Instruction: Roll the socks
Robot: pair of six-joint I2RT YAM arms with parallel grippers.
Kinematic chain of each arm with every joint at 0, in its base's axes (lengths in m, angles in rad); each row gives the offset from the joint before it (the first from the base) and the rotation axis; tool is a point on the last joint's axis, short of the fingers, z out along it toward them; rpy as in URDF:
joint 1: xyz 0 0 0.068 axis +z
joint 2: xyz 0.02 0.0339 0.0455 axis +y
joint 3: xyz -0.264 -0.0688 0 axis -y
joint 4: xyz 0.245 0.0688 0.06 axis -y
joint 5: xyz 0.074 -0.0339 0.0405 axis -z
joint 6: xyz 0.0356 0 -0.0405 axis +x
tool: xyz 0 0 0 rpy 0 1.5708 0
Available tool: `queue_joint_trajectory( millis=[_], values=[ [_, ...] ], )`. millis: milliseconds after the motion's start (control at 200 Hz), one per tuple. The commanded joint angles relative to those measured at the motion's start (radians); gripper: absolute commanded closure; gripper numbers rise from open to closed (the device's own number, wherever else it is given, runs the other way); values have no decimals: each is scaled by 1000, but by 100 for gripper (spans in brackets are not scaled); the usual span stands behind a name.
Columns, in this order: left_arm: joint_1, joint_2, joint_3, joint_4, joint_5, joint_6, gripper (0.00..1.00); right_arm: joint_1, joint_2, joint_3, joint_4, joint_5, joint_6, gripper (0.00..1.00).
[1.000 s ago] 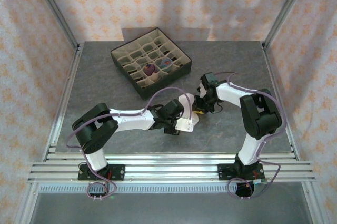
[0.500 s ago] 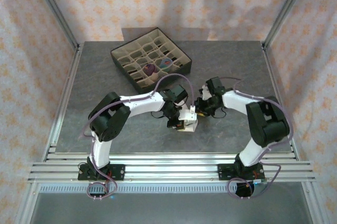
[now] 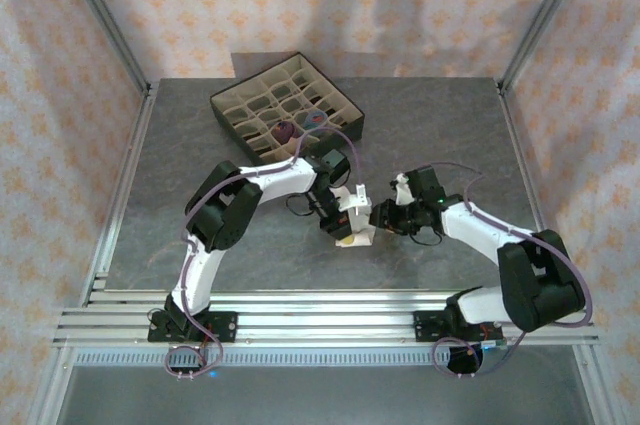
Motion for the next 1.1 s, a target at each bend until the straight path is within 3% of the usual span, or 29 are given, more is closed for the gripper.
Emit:
queue_joint_trajectory(
  millis=[0,255,425,495,586,846,1091],
  values=[
    [16,68,25,-37,6,-47,100,34,17,0,63,-4,5,62],
    [46,159,108,-89,57,-102,99,73,143,39,97,3,5,65],
    [56,168,104,-48,20,-174,99,81,189,76,77,13,8,77],
    [58,146,75,4,-2,-207,98,83,208,104,23,39,1,88],
    [57,86,11,113,-58,-248,89,87,240,148,-65,97,-8,100],
    [30,-205,-300,510,-251,-266,73,88,319,253,-231,178,-50,100],
    [-54,-460,-592,908,-478,-166,69,94,388,317,-275,146,-81,100]
  ],
)
